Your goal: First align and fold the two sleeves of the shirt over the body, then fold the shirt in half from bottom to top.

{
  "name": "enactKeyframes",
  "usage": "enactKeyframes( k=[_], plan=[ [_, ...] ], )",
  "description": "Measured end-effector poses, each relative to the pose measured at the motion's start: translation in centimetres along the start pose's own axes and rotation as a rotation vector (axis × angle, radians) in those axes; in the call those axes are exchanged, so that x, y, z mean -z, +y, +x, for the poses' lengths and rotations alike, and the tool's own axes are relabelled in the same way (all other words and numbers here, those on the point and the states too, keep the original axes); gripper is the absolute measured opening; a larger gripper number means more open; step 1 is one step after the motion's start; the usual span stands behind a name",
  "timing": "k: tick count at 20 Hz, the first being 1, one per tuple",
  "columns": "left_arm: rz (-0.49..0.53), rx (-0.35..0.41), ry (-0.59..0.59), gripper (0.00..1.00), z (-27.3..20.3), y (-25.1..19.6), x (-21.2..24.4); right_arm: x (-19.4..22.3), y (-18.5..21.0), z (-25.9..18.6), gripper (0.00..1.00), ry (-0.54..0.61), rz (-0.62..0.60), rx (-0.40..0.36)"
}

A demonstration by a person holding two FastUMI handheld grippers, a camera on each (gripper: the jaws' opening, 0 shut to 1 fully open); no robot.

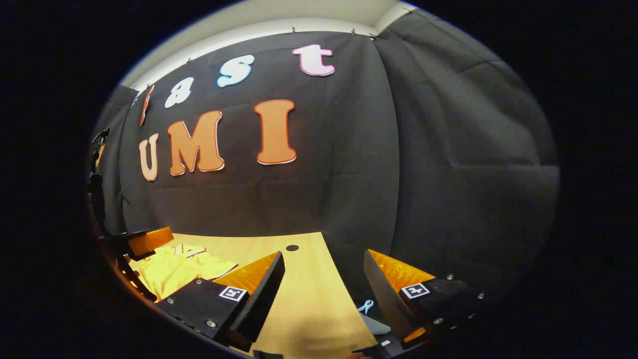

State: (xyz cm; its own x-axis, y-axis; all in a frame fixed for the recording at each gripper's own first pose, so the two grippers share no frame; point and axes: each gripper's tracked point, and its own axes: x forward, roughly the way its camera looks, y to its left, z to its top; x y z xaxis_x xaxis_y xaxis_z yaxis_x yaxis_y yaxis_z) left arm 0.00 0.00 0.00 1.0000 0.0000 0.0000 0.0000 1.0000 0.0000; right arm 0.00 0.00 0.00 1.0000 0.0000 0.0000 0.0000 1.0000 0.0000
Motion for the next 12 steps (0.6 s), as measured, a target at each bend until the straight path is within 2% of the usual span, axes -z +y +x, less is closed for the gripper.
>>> enactKeyframes(
  k=[4,6,7,10,11,12],
  plan=[
    [-0.029,0.066,-0.004,0.98,-4.4,9.8,-4.7,-3.8,8.0,-4.0,0.97,-0.025,0.026,0.038],
    [-0.008,0.099,-0.005,0.98,-6.1,15.4,-7.7,-4.7,12.2,-5.8,1.0,-0.02,0.072,0.064],
    [0.013,0.1,-0.01,0.98,-6.8,18.7,-9.4,-5.5,14.6,-6.7,0.97,-0.038,0.093,0.062],
    [0.062,0.061,-0.025,0.98,-8.7,28.3,-13.9,-7.1,21.1,-8.5,0.97,-0.06,0.148,0.026],
    [0.073,0.032,-0.028,0.98,-9.4,31.3,-15.4,-7.7,23.0,-8.9,1.0,-0.06,0.158,0.004],
    [0.074,0.011,-0.045,0.98,-10.1,33.9,-16.9,-8.4,24.7,-9.2,0.97,-0.063,0.162,-0.022]
  ],
)
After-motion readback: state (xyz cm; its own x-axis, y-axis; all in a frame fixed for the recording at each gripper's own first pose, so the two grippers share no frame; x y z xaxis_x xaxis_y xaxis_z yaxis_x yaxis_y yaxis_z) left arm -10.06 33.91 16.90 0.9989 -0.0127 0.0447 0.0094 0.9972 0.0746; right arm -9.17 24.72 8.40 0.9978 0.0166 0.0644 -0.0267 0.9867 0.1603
